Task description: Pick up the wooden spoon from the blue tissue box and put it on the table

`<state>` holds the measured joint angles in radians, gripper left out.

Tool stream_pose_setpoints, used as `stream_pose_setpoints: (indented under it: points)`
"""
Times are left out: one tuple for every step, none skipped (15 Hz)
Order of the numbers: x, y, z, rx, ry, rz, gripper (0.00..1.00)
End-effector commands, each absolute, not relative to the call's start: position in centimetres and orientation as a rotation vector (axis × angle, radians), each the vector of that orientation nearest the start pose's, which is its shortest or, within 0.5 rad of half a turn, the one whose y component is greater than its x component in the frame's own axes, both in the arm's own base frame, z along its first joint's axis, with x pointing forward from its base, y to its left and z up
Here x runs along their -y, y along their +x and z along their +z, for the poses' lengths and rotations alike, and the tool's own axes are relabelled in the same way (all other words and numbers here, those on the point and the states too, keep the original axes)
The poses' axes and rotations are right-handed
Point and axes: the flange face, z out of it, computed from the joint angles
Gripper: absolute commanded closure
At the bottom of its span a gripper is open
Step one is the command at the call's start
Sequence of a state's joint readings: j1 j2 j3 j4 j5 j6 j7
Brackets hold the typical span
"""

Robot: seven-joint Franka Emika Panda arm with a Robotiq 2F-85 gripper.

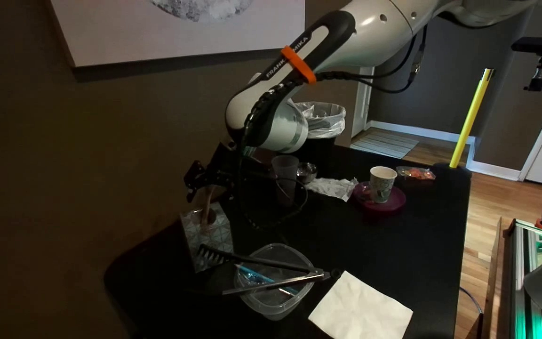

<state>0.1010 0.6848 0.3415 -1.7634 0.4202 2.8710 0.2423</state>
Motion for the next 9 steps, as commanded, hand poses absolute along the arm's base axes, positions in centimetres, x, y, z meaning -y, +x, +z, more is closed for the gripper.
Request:
stream_pose_setpoints:
  points:
    - [-23.8,66.4,22.4,-0.394,-2.537,-0.371,0.04]
    - [-23.5,66.7,22.4,-0.394,-2.538,-0.379,0.07]
    - [-23.4,67.0,22.4,-0.391,-2.535,-0.384,0.16]
    - [-23.4,67.2,22.5,-0.386,-2.533,-0.392,0.19]
    - [-23.5,67.3,22.6,-0.380,-2.538,-0.401,0.33]
    - [-23.5,67.4,22.7,-0.379,-2.538,-0.406,0.43]
    - [-23.6,67.5,22.7,-0.376,-2.542,-0.410,0.51]
    - [-23.6,67.5,22.7,-0.376,-2.545,-0.414,0.53]
    - [-23.7,67.6,22.7,-0.378,-2.550,-0.415,0.52]
